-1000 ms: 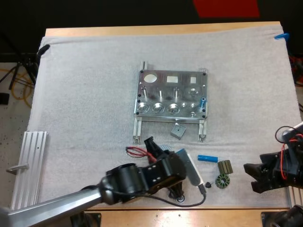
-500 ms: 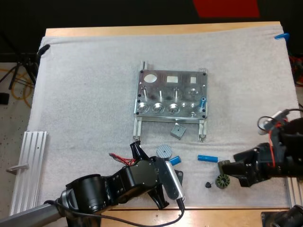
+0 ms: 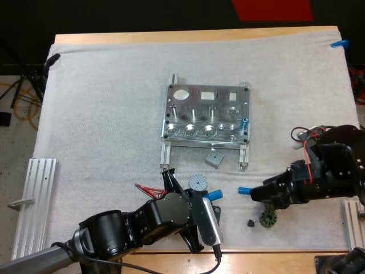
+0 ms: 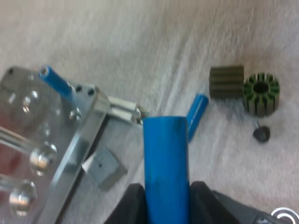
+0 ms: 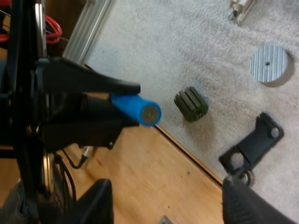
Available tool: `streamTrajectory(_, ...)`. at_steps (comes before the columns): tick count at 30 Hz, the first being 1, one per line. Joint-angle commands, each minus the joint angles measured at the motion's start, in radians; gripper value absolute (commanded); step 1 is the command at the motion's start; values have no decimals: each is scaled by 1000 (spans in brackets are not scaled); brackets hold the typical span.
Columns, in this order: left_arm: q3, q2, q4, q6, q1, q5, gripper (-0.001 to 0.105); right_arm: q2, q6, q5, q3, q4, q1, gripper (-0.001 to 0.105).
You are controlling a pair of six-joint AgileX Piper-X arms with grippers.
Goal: Load cells from right to left
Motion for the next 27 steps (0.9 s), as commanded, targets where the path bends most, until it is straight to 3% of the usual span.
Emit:
streamTrajectory(1,-1,-8,-31,10,-2,3,0,10,10,-18,-2,-14,1,51)
streamTrajectory(5,-1,-8,-37,12,-2,3,0,30,13,-64,-2,-20,5,51)
streamTrajectory(21,-1,-3,-125,38,2,9,0,84,41,-62,35,-95,99,51)
streamTrajectory(27,38,-2,-159,38,2,26,0,84,59,-62,54,-128,99,51)
